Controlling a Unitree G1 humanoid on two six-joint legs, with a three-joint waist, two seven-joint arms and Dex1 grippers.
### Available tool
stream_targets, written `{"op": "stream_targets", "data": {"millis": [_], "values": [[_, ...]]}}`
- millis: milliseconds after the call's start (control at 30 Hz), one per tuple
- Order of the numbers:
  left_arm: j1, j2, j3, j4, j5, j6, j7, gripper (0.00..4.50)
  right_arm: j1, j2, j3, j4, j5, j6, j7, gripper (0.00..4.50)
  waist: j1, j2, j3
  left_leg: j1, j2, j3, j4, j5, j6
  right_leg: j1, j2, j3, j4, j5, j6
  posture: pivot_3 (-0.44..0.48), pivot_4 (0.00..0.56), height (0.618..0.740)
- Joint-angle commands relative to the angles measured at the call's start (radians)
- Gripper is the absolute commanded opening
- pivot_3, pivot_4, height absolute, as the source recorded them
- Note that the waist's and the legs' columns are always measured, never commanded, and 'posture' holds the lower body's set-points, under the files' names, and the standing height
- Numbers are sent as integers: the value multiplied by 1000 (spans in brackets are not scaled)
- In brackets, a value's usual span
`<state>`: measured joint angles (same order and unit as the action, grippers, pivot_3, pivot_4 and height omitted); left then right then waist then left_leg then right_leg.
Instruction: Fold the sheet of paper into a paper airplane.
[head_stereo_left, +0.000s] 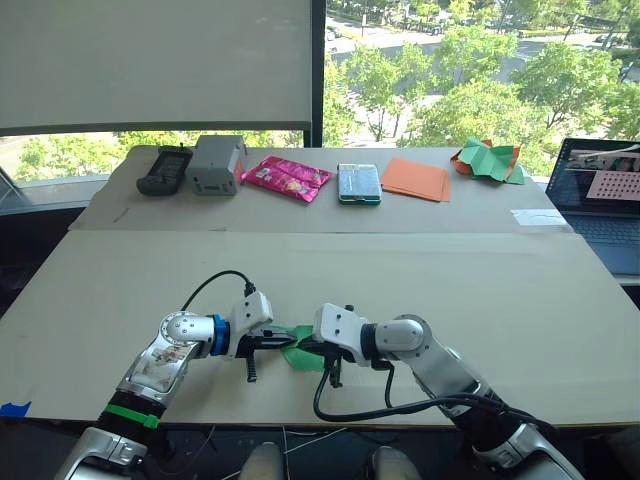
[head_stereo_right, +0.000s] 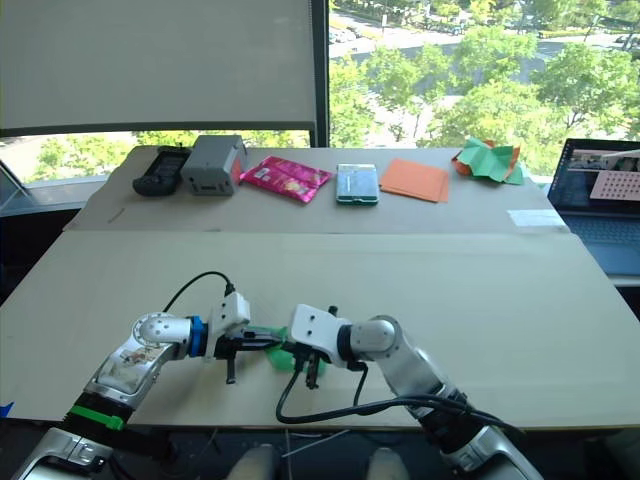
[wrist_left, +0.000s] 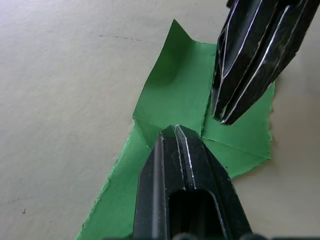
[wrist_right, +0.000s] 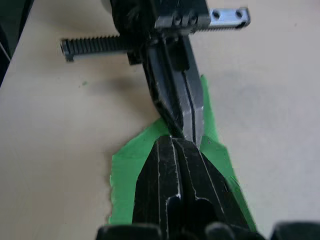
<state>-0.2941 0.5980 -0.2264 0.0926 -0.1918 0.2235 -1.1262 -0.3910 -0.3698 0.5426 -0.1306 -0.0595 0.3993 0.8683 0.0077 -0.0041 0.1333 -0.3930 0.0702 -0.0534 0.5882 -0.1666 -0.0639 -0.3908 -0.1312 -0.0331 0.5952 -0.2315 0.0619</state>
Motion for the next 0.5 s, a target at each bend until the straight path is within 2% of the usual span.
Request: {"op": "stream_targets", "data": {"millis": [33,200,367,500], "values": [[29,21,-19,-9,25,20,-3,0,-6,11,-8,23,-7,-35,-16,19,0,0,0,0,0,0,0,0,0,0,0,0,0,0,0,0,150,706],[48,28,-16,-29,26,24,3,0,-7,14,-25,35,7,-40,-11,19,-2,1,0,1,0,0,-1,0,0,0,0,0,0,0,0,0,150,706],[58,31,-16,-36,29,24,7,0,-10,49,-98,-28,112,3,6,19,-2,1,0,0,0,0,-1,0,0,0,0,0,0,0,0,0,150,706],[56,29,-18,-37,30,25,9,0,-25,50,-103,-9,96,13,-9,19,-2,1,0,0,0,0,-1,0,0,-1,0,0,0,0,0,0,150,706]]}}
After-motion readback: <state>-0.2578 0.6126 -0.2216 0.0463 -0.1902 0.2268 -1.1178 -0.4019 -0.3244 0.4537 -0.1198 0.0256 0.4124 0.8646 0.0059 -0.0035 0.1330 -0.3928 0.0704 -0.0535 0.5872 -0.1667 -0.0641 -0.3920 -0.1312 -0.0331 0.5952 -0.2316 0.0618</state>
